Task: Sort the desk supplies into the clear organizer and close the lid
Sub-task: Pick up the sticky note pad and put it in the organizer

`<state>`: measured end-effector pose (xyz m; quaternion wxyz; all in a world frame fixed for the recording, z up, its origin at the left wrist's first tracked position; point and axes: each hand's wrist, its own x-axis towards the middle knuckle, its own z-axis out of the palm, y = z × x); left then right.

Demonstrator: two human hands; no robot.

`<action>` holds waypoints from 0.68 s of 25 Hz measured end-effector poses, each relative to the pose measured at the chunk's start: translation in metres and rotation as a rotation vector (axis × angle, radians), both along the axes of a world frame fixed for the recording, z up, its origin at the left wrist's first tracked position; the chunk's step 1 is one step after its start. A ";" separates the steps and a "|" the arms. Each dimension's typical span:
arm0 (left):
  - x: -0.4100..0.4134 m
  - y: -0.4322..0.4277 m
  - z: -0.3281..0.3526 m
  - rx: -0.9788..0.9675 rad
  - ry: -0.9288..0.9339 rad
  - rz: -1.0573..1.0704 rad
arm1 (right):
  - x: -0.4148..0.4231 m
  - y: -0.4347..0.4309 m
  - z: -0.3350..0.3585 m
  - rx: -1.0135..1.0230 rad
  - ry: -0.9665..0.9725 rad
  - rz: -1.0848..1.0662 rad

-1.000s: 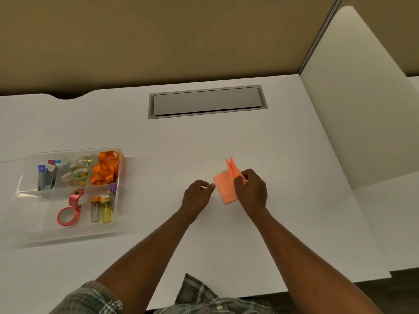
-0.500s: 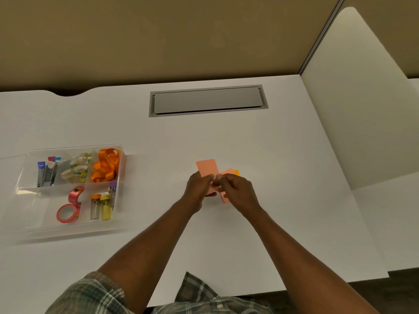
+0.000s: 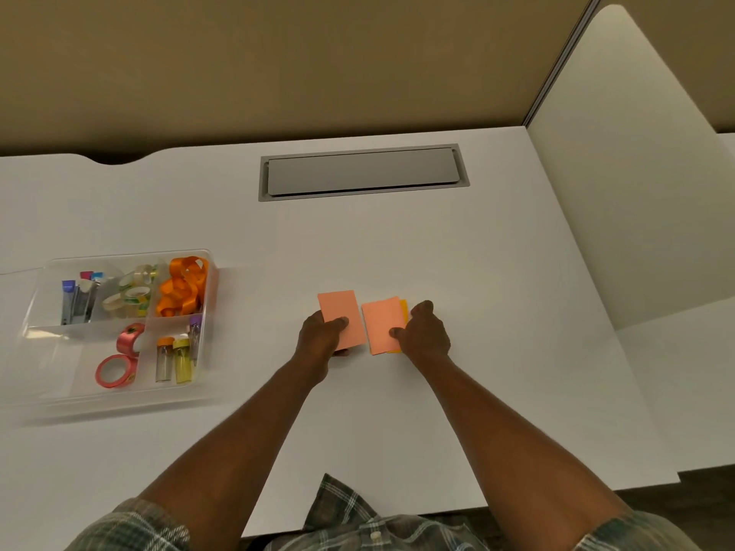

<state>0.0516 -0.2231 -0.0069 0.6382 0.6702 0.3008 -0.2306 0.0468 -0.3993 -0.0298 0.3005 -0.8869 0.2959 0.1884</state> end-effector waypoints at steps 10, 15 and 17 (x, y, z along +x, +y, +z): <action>0.003 -0.012 0.005 0.010 -0.085 -0.073 | -0.014 0.006 0.013 0.760 -0.148 -0.314; 0.006 -0.013 0.007 0.039 -0.082 -0.040 | -0.011 0.009 0.027 0.834 -0.093 -0.180; 0.005 -0.010 0.008 0.024 -0.113 -0.008 | -0.009 0.013 0.030 0.781 -0.136 -0.208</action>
